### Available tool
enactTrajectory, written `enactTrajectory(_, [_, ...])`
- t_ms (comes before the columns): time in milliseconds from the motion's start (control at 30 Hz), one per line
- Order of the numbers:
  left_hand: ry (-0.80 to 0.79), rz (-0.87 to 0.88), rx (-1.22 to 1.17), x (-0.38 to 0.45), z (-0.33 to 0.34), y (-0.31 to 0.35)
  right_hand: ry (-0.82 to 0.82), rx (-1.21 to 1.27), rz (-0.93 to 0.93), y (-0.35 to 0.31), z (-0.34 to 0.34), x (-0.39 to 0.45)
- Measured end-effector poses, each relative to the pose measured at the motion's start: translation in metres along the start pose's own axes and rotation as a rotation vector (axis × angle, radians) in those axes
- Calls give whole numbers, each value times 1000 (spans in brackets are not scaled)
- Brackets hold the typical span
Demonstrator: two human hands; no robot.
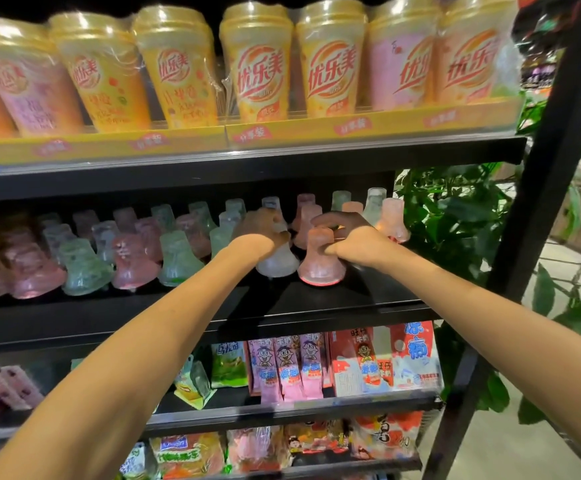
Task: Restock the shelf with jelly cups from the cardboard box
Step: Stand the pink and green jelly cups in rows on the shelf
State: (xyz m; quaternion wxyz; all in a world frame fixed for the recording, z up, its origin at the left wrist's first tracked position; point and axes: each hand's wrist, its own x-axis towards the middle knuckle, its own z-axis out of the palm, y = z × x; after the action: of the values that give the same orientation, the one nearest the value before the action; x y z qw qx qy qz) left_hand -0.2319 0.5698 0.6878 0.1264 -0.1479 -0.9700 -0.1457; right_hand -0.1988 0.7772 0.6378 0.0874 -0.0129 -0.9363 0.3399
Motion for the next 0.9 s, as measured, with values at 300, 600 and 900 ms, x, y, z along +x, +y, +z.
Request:
enactTrajectory(300, [-54, -3, 18, -9, -5, 6, 19, -1, -16, -34, -10, -33])
enactTrajectory(600, [53, 43, 87, -72, -26, -15, 115, -171, -91, -79, -9, -59])
enactTrajectory(900, [202, 164, 206, -134, -34, -89, -10, -444, -507, -144, 50, -75])
